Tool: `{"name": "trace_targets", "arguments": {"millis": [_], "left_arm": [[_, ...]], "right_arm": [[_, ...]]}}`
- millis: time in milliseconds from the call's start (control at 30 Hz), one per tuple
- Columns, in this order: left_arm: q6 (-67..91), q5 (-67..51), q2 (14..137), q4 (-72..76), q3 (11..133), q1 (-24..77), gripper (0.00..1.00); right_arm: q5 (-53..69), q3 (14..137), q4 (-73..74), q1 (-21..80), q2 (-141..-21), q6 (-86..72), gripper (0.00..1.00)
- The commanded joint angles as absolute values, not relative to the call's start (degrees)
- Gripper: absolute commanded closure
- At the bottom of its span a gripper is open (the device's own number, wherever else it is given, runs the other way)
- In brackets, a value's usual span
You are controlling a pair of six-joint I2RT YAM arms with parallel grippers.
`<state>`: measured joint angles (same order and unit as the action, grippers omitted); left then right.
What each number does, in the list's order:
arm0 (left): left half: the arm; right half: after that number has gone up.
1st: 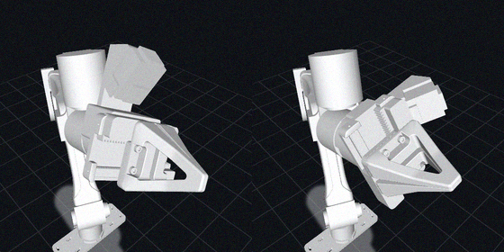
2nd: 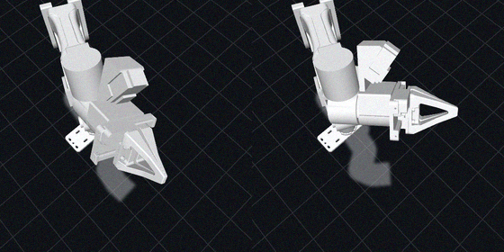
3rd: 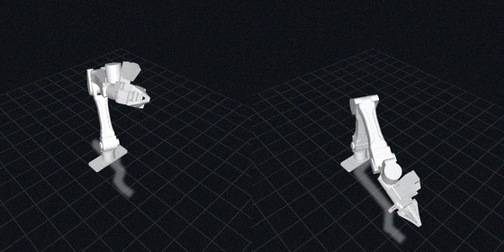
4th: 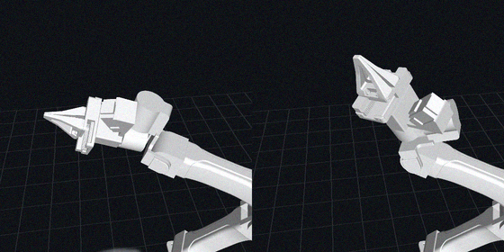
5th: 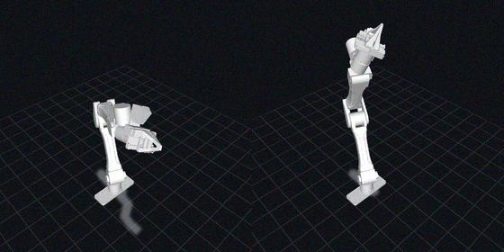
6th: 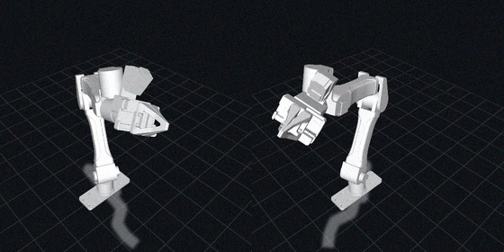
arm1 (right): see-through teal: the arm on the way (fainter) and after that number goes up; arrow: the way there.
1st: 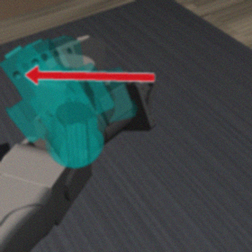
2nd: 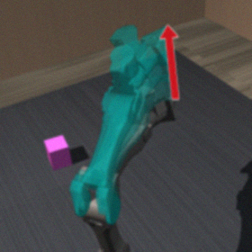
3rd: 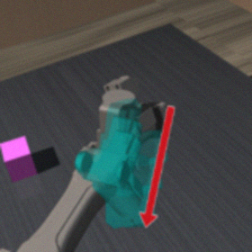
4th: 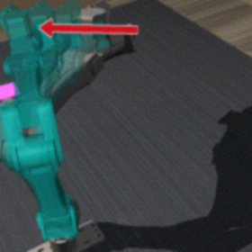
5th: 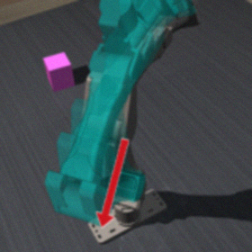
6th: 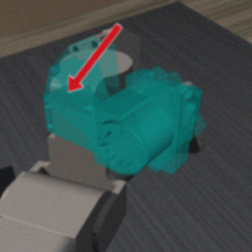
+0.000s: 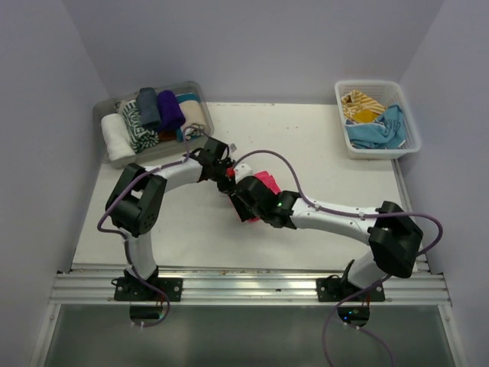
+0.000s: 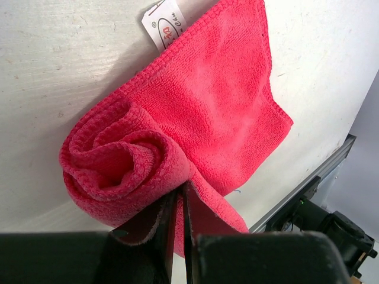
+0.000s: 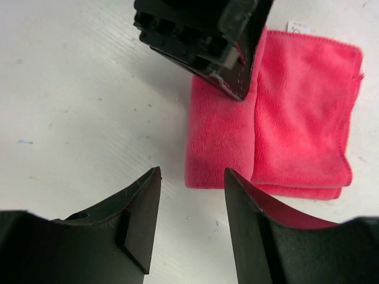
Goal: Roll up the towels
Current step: Roll the towel
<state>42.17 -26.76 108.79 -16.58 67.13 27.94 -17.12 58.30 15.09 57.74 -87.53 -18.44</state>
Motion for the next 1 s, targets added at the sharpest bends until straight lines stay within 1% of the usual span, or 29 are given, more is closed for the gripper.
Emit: {"name": "trace_targets", "arguments": {"millis": [0,133,500,600,633,667,700,733,767,800,833,867,900,933,967], "left_arm": [[39.29,-24.26,111.44,-18.10,67.76,28.30,0.87],[39.37,-24.52,111.53,-18.10,67.76,28.30,0.87],[39.55,-25.13,112.32,-18.02,68.47,28.30,0.87],[39.81,-25.57,112.59,-17.93,68.73,28.30,0.86],[39.81,-25.66,112.59,-17.93,68.82,28.21,0.86],[39.90,-25.75,112.59,-17.93,68.91,28.30,0.85],[39.99,-26.01,112.50,-17.93,69.08,28.21,0.82],[39.90,-26.02,112.33,-18.28,69.26,28.30,0.80],[39.90,-26.10,112.15,-18.46,69.61,28.30,0.77],[39.82,-26.19,111.80,-18.81,69.78,28.21,0.70],[39.73,-26.37,110.84,-18.90,70.05,28.04,0.66],[39.64,-26.63,110.22,-18.90,70.31,27.86,0.62],[39.38,-26.54,109.52,-19.16,70.57,27.69,0.52],[39.20,-26.63,107.95,-19.42,70.84,27.25,0.48],[39.03,-26.63,107.06,-19.68,71.27,26.90,0.40]], "right_arm": [[-31.89,62.66,19.16,61.95,-91.22,-10.74,0.50],[-32.70,64.42,18.11,63.98,-95.53,-8.79,0.49],[-34.01,63.28,13.54,64.42,-104.76,-6.85,0.50],[-36.03,62.67,13.09,64.42,-107.30,-8.78,0.55],[-36.64,62.67,13.62,64.42,-107.92,-9.57,0.63],[-37.52,62.58,13.88,64.42,-108.36,-10.28,0.67],[-37.88,62.40,14.06,64.34,-108.63,-11.59,0.73],[-38.14,62.23,14.15,64.34,-108.37,-12.38,0.84],[-37.19,61.18,13.98,64.16,-107.93,-13.09,0.90],[-36.05,60.48,13.45,63.99,-106.89,-14.23,0.94],[-34.47,59.60,11.97,63.46,-104.87,-14.76,0.99],[-31.84,57.50,10.82,62.24,-103.37,-15.29,1.00],[-27.90,56.52,9.94,61.18,-102.14,-16.86,1.00],[-25.25,55.64,8.63,60.21,-99.78,-17.48,1.00],[-22.61,53.98,7.83,58.03,-98.71,-18.10,1.00]]}}
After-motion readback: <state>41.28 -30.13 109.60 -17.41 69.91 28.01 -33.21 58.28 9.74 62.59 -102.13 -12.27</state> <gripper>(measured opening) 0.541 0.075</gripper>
